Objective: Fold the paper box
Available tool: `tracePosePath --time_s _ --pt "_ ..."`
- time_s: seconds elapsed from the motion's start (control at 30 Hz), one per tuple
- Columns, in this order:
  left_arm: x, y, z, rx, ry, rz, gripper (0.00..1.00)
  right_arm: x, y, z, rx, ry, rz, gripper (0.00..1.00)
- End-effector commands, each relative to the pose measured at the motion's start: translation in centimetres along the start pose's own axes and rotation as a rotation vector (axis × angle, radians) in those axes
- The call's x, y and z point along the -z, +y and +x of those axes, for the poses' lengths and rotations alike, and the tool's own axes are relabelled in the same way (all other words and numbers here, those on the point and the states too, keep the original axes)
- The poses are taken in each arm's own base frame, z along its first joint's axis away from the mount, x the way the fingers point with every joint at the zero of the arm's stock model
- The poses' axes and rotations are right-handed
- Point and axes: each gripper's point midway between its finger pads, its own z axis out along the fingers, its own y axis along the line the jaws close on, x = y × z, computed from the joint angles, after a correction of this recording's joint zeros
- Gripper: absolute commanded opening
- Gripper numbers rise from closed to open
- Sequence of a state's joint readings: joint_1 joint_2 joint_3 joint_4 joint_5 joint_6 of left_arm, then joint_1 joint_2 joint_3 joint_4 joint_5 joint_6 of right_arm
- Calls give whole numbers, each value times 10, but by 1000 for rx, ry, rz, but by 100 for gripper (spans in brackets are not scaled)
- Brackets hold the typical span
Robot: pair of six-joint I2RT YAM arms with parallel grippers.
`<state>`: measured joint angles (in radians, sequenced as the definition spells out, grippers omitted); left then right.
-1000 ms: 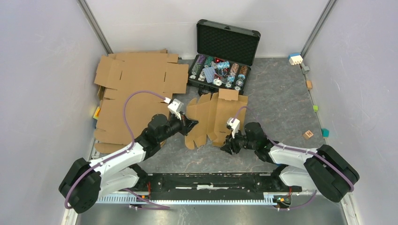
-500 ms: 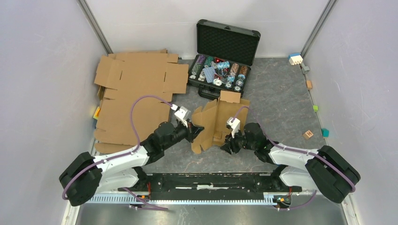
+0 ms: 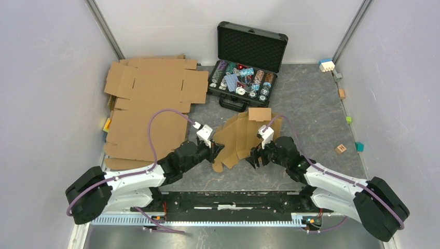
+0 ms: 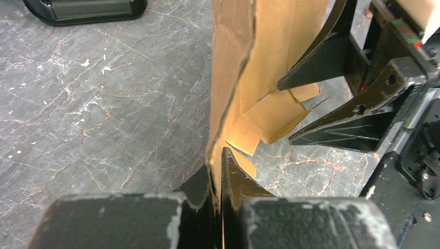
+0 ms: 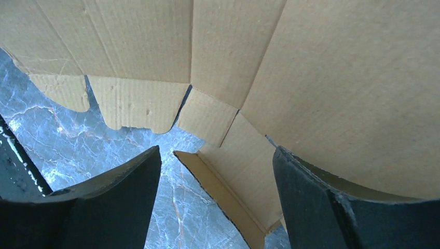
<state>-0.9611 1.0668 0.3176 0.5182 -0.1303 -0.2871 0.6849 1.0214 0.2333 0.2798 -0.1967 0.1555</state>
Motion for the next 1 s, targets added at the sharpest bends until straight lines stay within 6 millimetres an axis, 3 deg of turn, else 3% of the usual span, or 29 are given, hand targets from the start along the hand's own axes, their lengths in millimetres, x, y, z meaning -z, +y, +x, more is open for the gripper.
tracePosePath --time_s 0.0,0.07,0.23,0.33,0.53,0.77,0.9,0.97 --pt "-2 7 0 -96 27 -50 2 7 -9 -4 -5 -28 54 88" --pt "-3 7 0 -105 32 -54 2 10 -11 -6 -4 -31 69 93" --pt "-1 8 -4 -120 24 -67 2 25 -27 -26 -16 -110 154 94" --pt "1 8 -6 -124 16 -67 2 38 -44 -38 -41 -169 234 91" --pt "2 9 -8 -125 11 -69 2 66 -93 -38 -166 -271 465 85" --pt "3 7 -10 -120 5 -64 2 47 -94 -20 -240 -182 399 88" --pt "4 6 -11 -112 1 -59 2 40 -82 -15 -253 -199 316 65" --pt "4 4 -12 -101 -6 -48 2 37 -76 -16 -253 -208 277 46"
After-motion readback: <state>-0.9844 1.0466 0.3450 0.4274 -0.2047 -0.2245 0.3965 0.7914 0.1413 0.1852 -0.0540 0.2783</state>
